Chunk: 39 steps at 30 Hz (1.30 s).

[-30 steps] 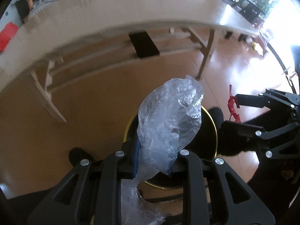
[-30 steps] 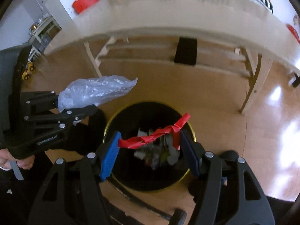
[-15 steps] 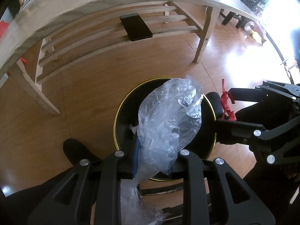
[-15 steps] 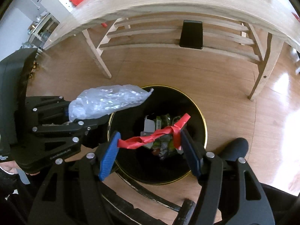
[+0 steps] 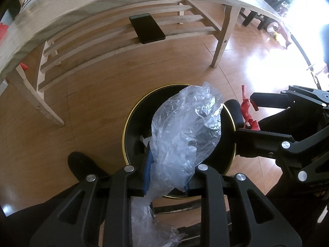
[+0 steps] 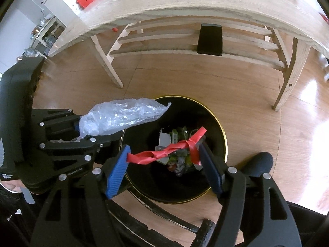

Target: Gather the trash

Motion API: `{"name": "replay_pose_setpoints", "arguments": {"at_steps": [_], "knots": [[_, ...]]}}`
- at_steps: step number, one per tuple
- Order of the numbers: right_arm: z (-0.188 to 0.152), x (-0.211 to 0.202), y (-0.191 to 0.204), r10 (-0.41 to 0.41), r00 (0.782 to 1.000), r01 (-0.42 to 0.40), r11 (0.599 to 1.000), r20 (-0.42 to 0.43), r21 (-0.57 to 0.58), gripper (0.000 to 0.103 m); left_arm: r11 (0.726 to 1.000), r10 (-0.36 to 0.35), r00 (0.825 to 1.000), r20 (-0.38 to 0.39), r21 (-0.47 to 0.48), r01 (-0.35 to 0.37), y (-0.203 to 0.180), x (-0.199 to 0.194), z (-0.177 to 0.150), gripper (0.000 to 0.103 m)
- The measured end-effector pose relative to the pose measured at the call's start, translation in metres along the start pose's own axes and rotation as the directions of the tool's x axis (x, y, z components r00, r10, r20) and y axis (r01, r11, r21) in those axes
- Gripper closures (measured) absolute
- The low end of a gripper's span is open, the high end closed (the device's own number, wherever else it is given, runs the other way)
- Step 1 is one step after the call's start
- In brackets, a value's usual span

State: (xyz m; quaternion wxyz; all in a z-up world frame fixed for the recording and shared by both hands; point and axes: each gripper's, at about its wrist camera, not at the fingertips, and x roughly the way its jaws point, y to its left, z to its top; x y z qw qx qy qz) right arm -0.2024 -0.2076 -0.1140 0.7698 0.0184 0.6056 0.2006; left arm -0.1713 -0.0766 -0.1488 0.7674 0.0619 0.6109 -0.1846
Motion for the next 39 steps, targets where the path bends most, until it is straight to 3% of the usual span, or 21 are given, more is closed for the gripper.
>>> {"name": "replay_pose_setpoints", "arguments": {"at_steps": [4, 9, 11, 21, 25, 29, 32, 34, 39], "knots": [[0.0, 0.0, 0.001, -0.001, 1.0, 0.001, 1.0, 0.002, 0.0, 0.033, 1.0, 0.002, 1.0, 0.002, -0.001, -0.002, 0.0, 0.0, 0.0, 0.078], [0.0, -0.001, -0.001, -0.002, 1.0, 0.002, 1.0, 0.006, 0.003, 0.026, 1.0, 0.012, 1.0, 0.009, 0.006, -0.012, -0.003, -0.001, -0.001, 0.047], [0.0, -0.002, -0.001, -0.002, 1.0, 0.002, 1.0, 0.011, 0.006, 0.025, 1.0, 0.014, 1.0, 0.015, 0.009, -0.015, -0.005, -0.002, -0.001, 0.042], [0.005, -0.01, -0.002, 0.017, 0.999, -0.018, 1.0, 0.032, 0.026, 0.017, 1.0, 0.011, 0.999, 0.037, -0.004, -0.011, -0.001, -0.012, 0.004, 0.023], [0.024, -0.04, -0.005, -0.018, 0.991, 0.012, 0.999, 0.13, 0.047, 0.012, 0.999, -0.005, 0.995, 0.099, -0.045, 0.009, 0.01, -0.036, 0.023, 0.017], [0.074, -0.095, -0.01, -0.082, 0.949, 0.066, 0.996, 0.305, 0.063, 0.007, 0.997, 0.057, 0.969, 0.239, -0.071, -0.041, 0.023, -0.082, 0.065, 0.01], [0.118, -0.127, -0.013, -0.134, 0.907, 0.117, 0.991, 0.4, 0.067, 0.007, 0.991, 0.127, 0.926, 0.357, -0.093, -0.1, 0.039, -0.125, 0.109, 0.007], [0.151, -0.147, -0.019, -0.167, 0.868, 0.138, 0.986, 0.467, 0.096, 0.007, 0.985, 0.158, 0.907, 0.391, -0.125, -0.118, 0.052, -0.142, 0.135, 0.007], [0.225, -0.158, -0.035, -0.278, 0.795, 0.227, 0.961, 0.539, 0.161, 0.007, 0.965, 0.203, 0.871, 0.447, -0.244, -0.099, 0.087, -0.161, 0.21, 0.007]]}}
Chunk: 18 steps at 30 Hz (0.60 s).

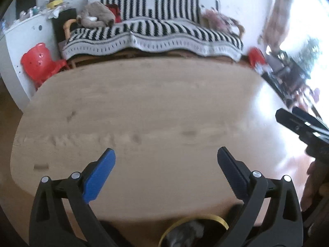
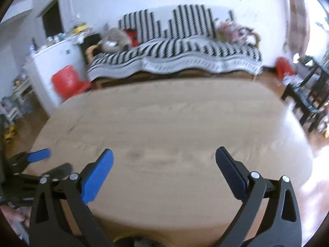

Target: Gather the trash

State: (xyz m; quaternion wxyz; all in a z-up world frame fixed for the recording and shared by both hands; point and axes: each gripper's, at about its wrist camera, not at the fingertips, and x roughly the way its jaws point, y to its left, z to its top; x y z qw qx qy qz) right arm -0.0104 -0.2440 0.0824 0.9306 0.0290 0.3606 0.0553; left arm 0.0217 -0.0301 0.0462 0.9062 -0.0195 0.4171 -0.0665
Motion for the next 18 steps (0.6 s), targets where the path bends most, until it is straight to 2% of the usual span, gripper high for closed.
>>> {"name": "replay_pose_setpoints", "arguments": {"at_steps": [2, 4, 5, 8, 12, 18], "knots": [[0.012, 0.02, -0.006, -0.033, 0.999, 0.032, 0.999, 0.021, 0.024, 0.007, 1.0, 0.007, 0.999, 0.042, -0.015, -0.006, 0.003, 0.01, 0.014, 0.007], [0.014, 0.037, -0.012, -0.062, 0.998, 0.061, 0.997, 0.015, 0.038, 0.007, 0.998, 0.049, 0.993, 0.106, -0.033, -0.046, 0.012, 0.02, 0.017, 0.007], [0.013, 0.044, -0.014, -0.063, 0.998, 0.063, 0.997, 0.006, 0.037, 0.007, 0.998, 0.064, 0.992, 0.112, -0.024, -0.062, 0.016, 0.023, 0.017, 0.007], [0.013, 0.064, -0.014, -0.074, 0.997, 0.075, 0.997, -0.021, 0.035, 0.007, 0.992, 0.127, 0.987, 0.099, -0.01, -0.126, 0.027, 0.038, 0.016, 0.007], [0.008, 0.082, -0.007, -0.078, 0.996, 0.078, 0.997, -0.048, -0.004, 0.007, 0.993, 0.086, 0.994, 0.065, -0.081, -0.08, 0.042, 0.046, 0.017, 0.007], [0.001, 0.087, -0.001, -0.087, 0.994, 0.085, 0.996, -0.064, -0.031, 0.007, 0.991, 0.103, 0.993, 0.056, -0.096, -0.098, 0.056, 0.044, 0.011, 0.007]]}}
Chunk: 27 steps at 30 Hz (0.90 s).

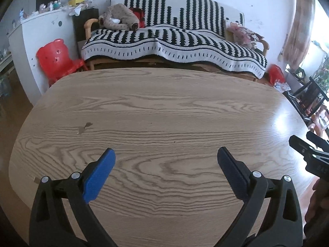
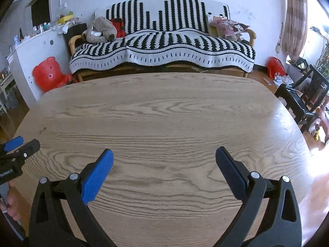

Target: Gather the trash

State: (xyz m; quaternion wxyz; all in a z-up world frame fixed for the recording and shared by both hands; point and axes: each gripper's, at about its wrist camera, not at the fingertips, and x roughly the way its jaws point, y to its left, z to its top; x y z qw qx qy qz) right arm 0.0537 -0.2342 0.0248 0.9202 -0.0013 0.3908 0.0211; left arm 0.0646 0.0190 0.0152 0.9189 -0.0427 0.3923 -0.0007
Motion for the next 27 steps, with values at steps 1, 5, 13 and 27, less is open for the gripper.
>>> {"name": "replay_pose_setpoints", "arguments": {"at_steps": [1, 5, 13, 27], "knots": [[-0.0011, 0.0, 0.0, -0.001, 1.0, 0.001, 1.0, 0.0, 0.001, 0.007, 1.0, 0.001, 1.0, 0.0, -0.002, -0.001, 0.0003, -0.001, -0.0013, 0.007], [-0.0045, -0.0052, 0.0009, 0.0, 1.0, 0.0, 1.0, 0.0, 0.007, 0.007, 1.0, 0.008, 1.0, 0.001, 0.001, -0.008, 0.0031, -0.0023, -0.0031, 0.007], [-0.0094, -0.0073, 0.0013, 0.0, 1.0, 0.0, 1.0, -0.007, -0.006, 0.007, 1.0, 0.014, 1.0, -0.008, -0.011, -0.014, 0.0069, -0.0033, -0.0058, 0.007], [-0.0084, -0.0088, -0.0019, 0.009, 1.0, -0.009, 1.0, -0.009, -0.002, 0.007, 1.0, 0.016, 1.0, -0.02, 0.009, -0.016, 0.0029, -0.0003, -0.0093, 0.007]]}}
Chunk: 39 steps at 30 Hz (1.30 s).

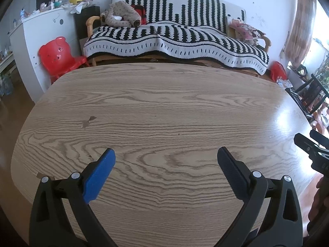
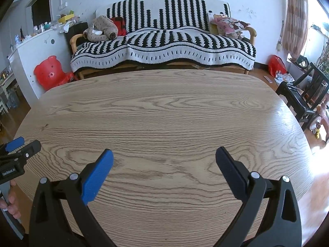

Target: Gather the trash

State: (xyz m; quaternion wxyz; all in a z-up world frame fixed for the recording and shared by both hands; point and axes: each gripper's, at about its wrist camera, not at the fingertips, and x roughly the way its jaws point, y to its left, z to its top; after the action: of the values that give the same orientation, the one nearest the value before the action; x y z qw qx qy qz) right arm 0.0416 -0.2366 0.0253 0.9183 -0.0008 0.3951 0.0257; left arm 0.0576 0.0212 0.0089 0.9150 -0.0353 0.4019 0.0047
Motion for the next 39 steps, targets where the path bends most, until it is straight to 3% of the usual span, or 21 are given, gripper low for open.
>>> {"name": "replay_pose_setpoints", "arguments": {"at_steps": [39], "knots": [[-0.0005, -0.0015, 0.0026, 0.001, 1.0, -0.001, 1.0, 0.002, 0.003, 0.007, 1.0, 0.0, 1.0, -0.01, 0.005, 0.0, 0.0019, 0.0035, -0.0051, 0.007]]}}
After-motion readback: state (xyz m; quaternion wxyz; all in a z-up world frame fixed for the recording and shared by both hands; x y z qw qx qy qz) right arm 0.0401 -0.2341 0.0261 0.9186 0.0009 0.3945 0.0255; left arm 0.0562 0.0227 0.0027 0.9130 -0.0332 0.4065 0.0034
